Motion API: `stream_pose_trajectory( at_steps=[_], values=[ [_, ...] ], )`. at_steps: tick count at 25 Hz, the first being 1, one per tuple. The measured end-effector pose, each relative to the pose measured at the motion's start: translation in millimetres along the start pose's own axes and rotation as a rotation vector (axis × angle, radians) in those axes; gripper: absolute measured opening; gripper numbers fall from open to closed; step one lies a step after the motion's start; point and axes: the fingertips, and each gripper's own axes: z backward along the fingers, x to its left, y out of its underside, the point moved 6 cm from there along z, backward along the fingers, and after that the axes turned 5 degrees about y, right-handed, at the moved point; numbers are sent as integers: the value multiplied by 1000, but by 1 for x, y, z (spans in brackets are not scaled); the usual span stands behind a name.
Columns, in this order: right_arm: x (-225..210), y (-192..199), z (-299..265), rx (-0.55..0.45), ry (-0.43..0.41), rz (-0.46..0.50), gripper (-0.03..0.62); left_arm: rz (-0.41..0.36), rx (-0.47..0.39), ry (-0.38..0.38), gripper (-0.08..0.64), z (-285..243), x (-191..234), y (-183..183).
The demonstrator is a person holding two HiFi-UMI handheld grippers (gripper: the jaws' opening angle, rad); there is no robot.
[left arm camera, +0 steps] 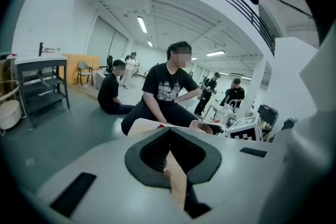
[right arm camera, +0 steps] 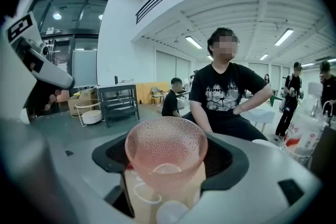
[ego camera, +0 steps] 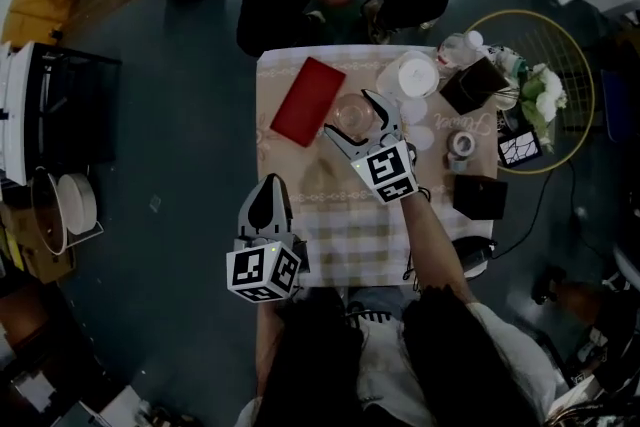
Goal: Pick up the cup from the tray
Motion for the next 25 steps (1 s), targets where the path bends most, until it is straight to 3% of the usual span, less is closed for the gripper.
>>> stream_pose_trajectory(
  at_steps=[8,25],
  values=[
    [-15,24,31,28,67,-19,399,-36,13,51,8,-12,-24,4],
    [-14,78,39,64,87,-53,400,-84,77,85,8,-19,-38,27]
  ],
)
